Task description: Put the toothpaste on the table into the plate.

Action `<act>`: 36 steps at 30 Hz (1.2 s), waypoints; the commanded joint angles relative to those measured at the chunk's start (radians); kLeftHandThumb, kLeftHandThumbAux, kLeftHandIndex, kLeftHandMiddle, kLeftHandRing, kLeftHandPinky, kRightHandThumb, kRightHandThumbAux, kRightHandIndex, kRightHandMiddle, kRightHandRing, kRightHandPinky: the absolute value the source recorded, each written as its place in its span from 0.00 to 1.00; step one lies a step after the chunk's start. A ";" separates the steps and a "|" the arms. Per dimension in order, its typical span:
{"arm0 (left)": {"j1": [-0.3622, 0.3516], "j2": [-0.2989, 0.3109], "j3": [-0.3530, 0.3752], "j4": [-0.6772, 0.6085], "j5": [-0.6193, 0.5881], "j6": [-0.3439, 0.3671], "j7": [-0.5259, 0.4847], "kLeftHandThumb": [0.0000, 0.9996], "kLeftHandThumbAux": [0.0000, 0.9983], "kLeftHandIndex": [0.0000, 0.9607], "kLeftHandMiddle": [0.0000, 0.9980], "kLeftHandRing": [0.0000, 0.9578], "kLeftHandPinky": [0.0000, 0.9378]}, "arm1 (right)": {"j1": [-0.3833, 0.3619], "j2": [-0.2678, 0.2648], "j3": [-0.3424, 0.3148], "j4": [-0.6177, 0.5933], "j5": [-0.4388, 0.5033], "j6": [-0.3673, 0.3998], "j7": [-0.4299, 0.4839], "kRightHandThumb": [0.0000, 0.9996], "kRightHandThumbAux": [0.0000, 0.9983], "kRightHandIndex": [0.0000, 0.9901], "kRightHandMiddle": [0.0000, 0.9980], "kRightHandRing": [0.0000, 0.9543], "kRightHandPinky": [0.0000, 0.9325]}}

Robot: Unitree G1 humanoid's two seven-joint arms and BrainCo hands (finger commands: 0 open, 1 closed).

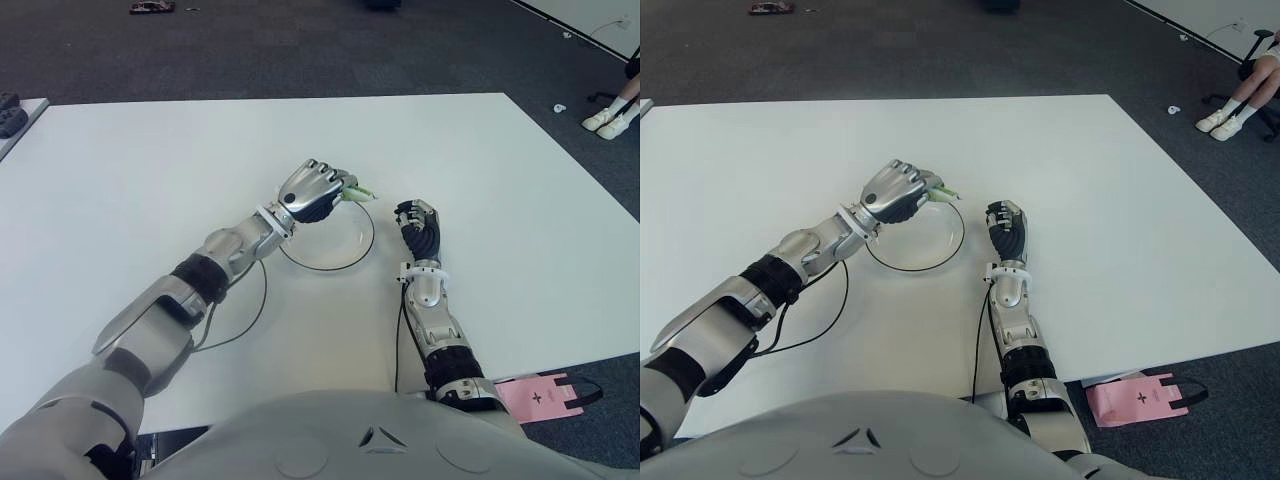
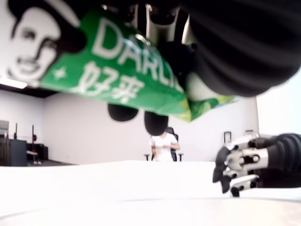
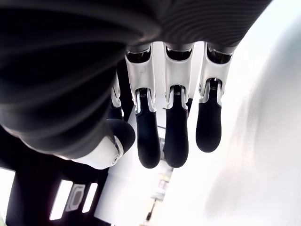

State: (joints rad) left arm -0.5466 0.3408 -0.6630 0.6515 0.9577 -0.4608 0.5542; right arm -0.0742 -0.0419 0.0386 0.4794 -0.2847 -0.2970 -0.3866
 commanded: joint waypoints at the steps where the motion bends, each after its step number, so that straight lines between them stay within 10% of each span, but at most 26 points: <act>1: -0.013 0.007 -0.012 0.022 -0.004 -0.012 -0.076 0.85 0.67 0.42 0.56 0.92 0.96 | 0.086 0.018 0.001 0.095 0.017 0.047 0.011 0.70 0.73 0.43 0.49 0.52 0.56; 24: -0.012 0.007 -0.006 0.071 -0.039 -0.008 -0.243 0.85 0.66 0.44 0.57 0.88 0.87 | 0.089 0.014 0.004 0.096 0.013 0.034 0.013 0.71 0.73 0.42 0.49 0.52 0.57; 30: -0.007 0.032 0.020 0.005 -0.077 -0.003 -0.322 0.72 0.69 0.45 0.76 0.79 0.80 | 0.090 0.017 -0.001 0.095 0.026 0.036 0.024 0.71 0.73 0.42 0.49 0.52 0.57; 34: -0.010 0.051 0.026 -0.041 -0.075 0.001 -0.363 0.43 0.44 0.51 0.69 0.75 0.82 | 0.088 0.017 -0.001 0.095 0.030 0.037 0.029 0.71 0.73 0.42 0.48 0.52 0.57; 36: -0.008 0.053 0.025 -0.044 -0.068 0.000 -0.366 0.37 0.40 0.42 0.46 0.57 0.79 | 0.089 0.016 -0.001 0.094 0.028 0.038 0.027 0.71 0.73 0.42 0.48 0.52 0.57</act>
State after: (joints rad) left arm -0.5579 0.3785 -0.6427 0.6208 0.8869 -0.4690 0.2123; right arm -0.0743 -0.0407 0.0344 0.4813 -0.2706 -0.3041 -0.3729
